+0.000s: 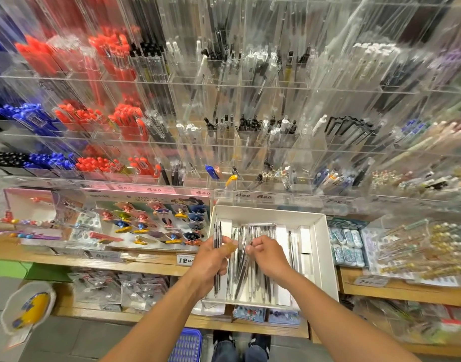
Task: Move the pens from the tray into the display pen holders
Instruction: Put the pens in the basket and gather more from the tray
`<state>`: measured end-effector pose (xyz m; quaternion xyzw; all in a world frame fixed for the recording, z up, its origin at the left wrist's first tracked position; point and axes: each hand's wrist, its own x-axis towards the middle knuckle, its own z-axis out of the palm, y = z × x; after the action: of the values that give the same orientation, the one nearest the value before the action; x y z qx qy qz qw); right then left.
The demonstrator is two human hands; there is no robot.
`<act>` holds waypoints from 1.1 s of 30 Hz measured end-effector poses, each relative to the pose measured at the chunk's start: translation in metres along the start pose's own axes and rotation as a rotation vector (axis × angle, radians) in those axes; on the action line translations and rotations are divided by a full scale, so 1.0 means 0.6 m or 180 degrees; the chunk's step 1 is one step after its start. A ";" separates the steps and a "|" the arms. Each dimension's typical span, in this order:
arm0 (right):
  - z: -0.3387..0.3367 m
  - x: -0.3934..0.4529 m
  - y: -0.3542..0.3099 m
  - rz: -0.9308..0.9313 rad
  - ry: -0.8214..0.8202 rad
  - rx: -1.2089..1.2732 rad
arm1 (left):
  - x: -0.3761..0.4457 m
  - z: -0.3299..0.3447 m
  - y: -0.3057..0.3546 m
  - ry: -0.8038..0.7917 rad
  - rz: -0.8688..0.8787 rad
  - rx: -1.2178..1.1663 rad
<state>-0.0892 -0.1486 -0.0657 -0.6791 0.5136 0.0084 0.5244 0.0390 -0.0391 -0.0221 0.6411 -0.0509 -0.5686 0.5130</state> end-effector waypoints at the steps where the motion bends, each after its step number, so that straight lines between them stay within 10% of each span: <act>1: -0.008 -0.006 -0.008 -0.0039 -0.0031 0.0212 | 0.000 0.002 0.001 -0.0021 0.0031 0.0023; 9: -0.032 -0.041 -0.079 -0.0319 -0.0759 0.1958 | -0.012 0.025 -0.003 -0.0291 0.0255 0.0508; 19: -0.012 0.019 -0.051 0.0418 0.0480 0.0173 | -0.024 0.012 -0.022 0.0118 -0.0031 0.0040; 33: 0.049 0.065 -0.020 0.0286 0.0356 -0.1119 | -0.034 -0.010 -0.025 0.0333 -0.0131 0.0003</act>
<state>-0.0471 -0.1552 -0.0917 -0.7361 0.5624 0.0836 0.3673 0.0285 -0.0150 -0.0200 0.6711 -0.0111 -0.5447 0.5028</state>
